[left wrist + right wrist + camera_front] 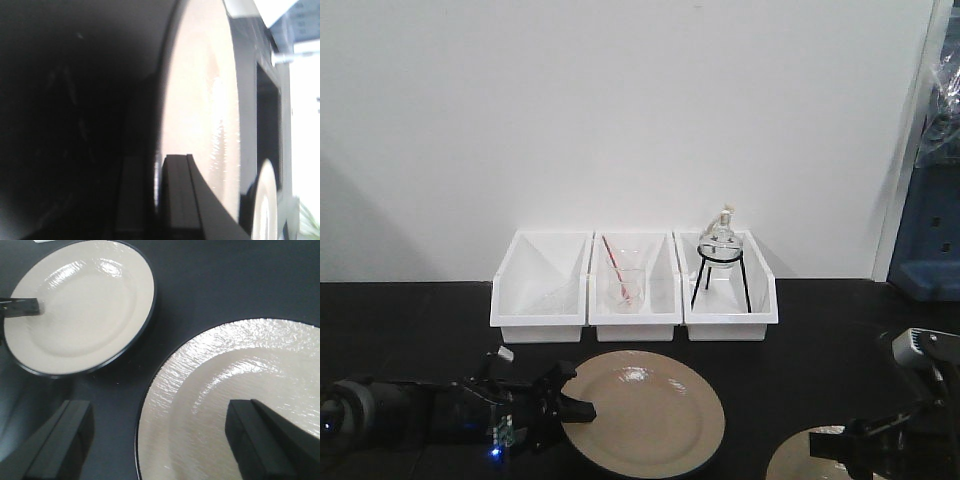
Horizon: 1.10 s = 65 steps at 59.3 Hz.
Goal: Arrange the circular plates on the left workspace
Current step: 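Slide the gripped plate with the left gripper to the center below the bins, then open the left gripper and withdraw it from the plate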
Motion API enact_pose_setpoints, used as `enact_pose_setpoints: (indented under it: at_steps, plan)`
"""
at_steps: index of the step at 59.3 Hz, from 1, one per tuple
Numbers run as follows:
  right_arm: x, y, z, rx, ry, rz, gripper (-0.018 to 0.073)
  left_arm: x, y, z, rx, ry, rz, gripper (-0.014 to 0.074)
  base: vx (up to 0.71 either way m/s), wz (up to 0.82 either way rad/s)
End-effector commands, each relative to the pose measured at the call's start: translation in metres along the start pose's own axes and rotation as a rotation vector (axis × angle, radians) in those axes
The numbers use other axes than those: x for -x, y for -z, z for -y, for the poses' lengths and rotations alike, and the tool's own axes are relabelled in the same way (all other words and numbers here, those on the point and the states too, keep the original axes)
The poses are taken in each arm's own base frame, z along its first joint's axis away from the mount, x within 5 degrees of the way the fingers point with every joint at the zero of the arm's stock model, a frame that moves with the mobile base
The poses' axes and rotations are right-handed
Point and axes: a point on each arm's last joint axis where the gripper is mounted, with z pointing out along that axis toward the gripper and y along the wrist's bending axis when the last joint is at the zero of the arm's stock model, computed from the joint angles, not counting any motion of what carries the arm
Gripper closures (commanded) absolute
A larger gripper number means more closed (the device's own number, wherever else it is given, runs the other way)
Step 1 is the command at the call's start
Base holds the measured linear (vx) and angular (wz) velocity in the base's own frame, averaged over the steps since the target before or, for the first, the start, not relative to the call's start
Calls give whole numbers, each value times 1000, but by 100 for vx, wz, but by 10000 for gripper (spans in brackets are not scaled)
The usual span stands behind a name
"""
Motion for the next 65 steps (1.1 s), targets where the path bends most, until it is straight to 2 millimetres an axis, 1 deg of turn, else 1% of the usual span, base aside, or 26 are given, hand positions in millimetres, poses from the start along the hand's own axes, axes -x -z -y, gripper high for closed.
enact_pose_setpoints:
  at_steps: [1,6,14,20,24,28,32,40,49,65]
  plan:
    - [15,9,-3,-7,6,81,-20,12,10,33,-88,8,83,559,0,0]
    - [15,9,-3,-7,6,81,-20,11,9,33,-83,-51,82,500,0,0]
    - [15,9,-3,-8,6,82,-20,9,9,35,-100,-174,67,341,0,0]
    - [15,9,-3,-8,6,82,-20,10,9,34,-90,-180,74,224,0,0]
    - [15,9,-3,-8,7,82,-20,10,9,32,-70,-190,79,167,0,0]
    - [15,9,-3,-7,8,81,-20,11,11,29,-46,-214,73,129,0,0]
    - [15,9,-3,-7,11,80,-20,12,12,26,-28,-241,61,111,0,0]
    - [14,9,-3,-9,14,79,-20,17,19,19,-12,-277,38,111,0,0]
    - [14,9,-3,-10,18,78,-20,26,31,13,-50,-258,32,111,0,0]
    - [14,9,-3,-9,17,77,-20,47,66,-2,-164,-210,21,118,0,0]
